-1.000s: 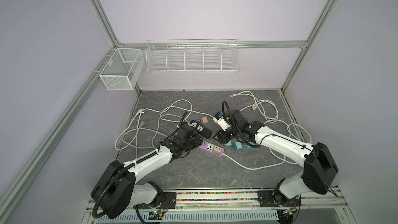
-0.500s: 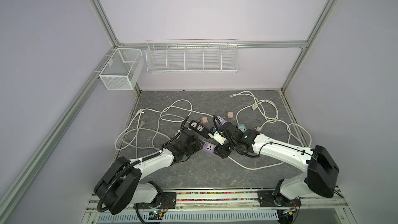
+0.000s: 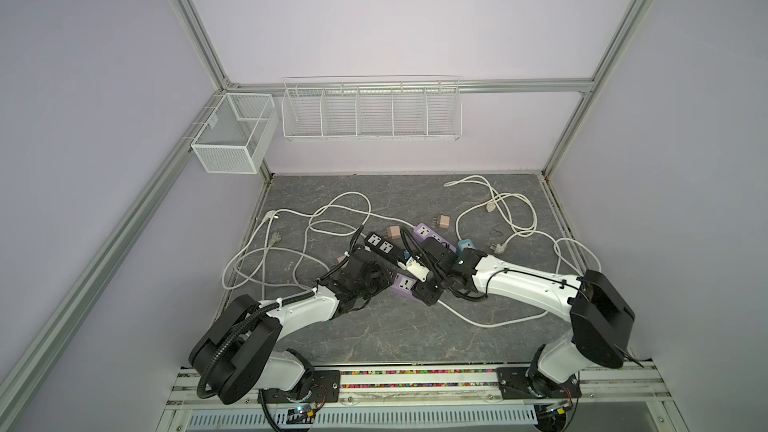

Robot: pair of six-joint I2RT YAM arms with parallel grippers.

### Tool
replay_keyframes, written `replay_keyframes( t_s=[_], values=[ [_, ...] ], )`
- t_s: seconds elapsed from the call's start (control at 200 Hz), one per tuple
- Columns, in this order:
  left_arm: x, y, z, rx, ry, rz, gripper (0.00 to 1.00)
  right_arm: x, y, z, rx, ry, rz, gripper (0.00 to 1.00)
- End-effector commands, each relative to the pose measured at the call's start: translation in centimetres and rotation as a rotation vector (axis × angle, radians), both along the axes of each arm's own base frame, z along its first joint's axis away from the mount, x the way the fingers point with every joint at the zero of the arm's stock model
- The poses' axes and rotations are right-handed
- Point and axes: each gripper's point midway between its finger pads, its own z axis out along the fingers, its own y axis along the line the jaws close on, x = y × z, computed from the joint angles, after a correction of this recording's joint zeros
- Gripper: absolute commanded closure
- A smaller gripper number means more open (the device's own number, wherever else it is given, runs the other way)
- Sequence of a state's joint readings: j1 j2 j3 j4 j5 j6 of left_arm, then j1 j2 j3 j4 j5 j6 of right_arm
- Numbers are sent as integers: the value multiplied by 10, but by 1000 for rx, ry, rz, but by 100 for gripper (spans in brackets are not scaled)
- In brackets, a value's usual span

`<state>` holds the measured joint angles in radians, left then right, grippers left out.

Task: Pull the plug off the socket
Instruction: 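Move the right gripper to the S204 strip's pink adapter while the left grips the strip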

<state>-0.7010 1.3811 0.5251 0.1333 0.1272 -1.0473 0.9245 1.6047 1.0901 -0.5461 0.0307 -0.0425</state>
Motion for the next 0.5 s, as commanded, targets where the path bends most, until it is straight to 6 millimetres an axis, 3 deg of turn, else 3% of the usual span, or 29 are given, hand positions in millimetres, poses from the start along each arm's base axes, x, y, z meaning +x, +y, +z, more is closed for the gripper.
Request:
replay_keyframes(
  t_s=[0.0,0.275,0.495],
  values=[
    [-12,13,-19,57,63,22,59,3,4,3,-15,-21,38,39],
    [-17,28,-10,100,44,45,57,4,6,-4,-25,-13,46,40],
    [-14,16,-16,69,60,21,57,4,5,-7,-47,-2,54,41]
  ],
)
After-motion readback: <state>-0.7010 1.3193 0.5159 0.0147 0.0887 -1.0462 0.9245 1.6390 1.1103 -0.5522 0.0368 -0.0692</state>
